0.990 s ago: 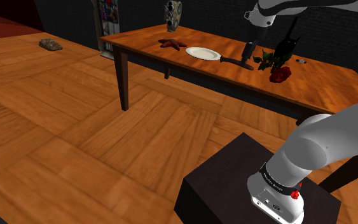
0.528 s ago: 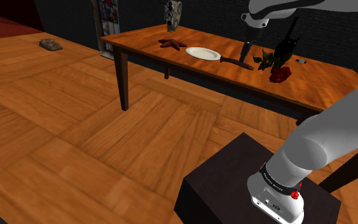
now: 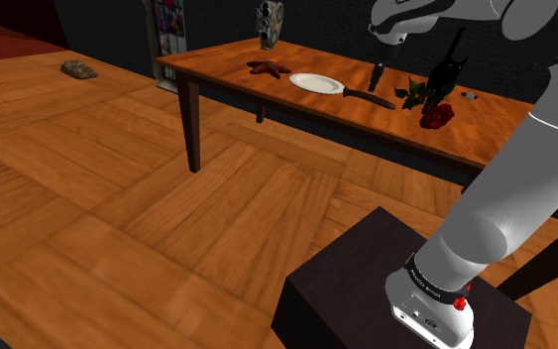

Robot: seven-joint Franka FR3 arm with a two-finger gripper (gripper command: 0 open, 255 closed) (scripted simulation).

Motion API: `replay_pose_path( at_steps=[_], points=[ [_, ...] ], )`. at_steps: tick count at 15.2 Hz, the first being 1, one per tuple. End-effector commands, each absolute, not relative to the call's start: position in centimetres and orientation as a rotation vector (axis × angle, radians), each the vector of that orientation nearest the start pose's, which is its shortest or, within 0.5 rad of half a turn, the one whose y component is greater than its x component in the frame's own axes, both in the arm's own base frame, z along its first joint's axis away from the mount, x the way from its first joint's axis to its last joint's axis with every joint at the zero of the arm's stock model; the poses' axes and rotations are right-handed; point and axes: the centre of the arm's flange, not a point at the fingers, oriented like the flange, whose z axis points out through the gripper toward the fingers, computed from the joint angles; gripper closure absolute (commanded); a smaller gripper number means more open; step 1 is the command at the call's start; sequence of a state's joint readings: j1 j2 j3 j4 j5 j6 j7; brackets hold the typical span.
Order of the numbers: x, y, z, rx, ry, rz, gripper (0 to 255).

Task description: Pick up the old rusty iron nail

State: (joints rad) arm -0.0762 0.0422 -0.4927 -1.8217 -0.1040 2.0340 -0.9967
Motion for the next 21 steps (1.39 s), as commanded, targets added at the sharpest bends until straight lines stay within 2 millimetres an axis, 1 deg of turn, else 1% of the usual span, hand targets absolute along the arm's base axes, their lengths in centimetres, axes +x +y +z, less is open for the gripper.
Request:
replay_pose_path(
  at_steps=[1, 8, 10, 11, 20, 21],
  points=[
    [51.2, -33.7, 52.2, -3.258, -0.819, -0.074, 0],
    [51.2, -33.7, 48.5, -3.258, -0.819, -0.074, 0],
    [51.2, -33.7, 48.2, -3.258, -0.819, -0.074, 0],
    [51.2, -33.7, 48.3, -3.258, -0.819, -0.074, 255],
    [51.2, -33.7, 48.2, -3.258, -0.819, -0.074, 255],
    [51.2, -33.7, 48.7, -3.258, -0.819, -0.074, 255]
  ],
)
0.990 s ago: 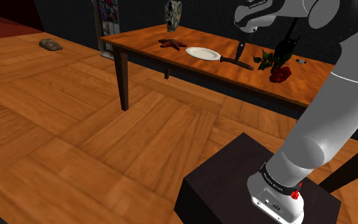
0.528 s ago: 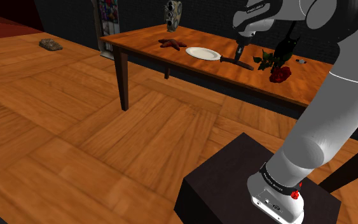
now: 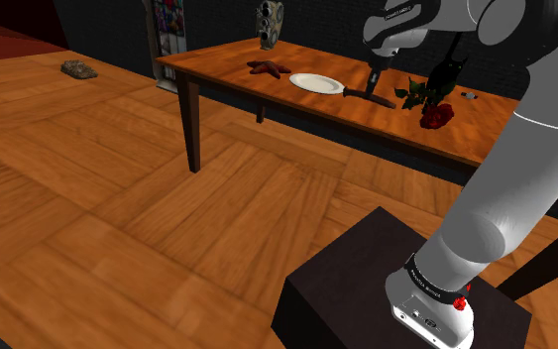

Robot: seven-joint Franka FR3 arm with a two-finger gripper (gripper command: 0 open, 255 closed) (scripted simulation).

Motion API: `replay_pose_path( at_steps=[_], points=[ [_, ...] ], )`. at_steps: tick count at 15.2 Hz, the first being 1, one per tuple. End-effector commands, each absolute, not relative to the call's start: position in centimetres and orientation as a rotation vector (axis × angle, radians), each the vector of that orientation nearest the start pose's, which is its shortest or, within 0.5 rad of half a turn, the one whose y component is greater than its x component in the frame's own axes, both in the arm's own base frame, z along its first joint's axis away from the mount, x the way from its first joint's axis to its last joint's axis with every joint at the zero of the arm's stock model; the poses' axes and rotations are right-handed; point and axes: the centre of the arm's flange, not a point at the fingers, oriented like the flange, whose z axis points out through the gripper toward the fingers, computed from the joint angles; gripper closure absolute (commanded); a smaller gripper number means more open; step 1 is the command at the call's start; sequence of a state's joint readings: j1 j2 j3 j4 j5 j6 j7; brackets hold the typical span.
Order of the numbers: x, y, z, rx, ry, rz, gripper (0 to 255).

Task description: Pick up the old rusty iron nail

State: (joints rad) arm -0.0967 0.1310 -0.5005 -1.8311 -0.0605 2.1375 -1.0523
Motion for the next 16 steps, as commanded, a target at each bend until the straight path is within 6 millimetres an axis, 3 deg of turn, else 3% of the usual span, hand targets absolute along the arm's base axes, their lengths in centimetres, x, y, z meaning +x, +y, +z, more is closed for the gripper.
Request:
replay_pose_path(
  at_steps=[1, 14, 16],
  points=[
    [51.2, -33.7, 49.3, -3.258, -0.819, -0.074, 255],
    [51.2, -33.7, 56.1, -3.258, -0.819, -0.074, 255],
    [51.2, -33.7, 56.2, -3.258, -0.819, -0.074, 255]
  ],
)
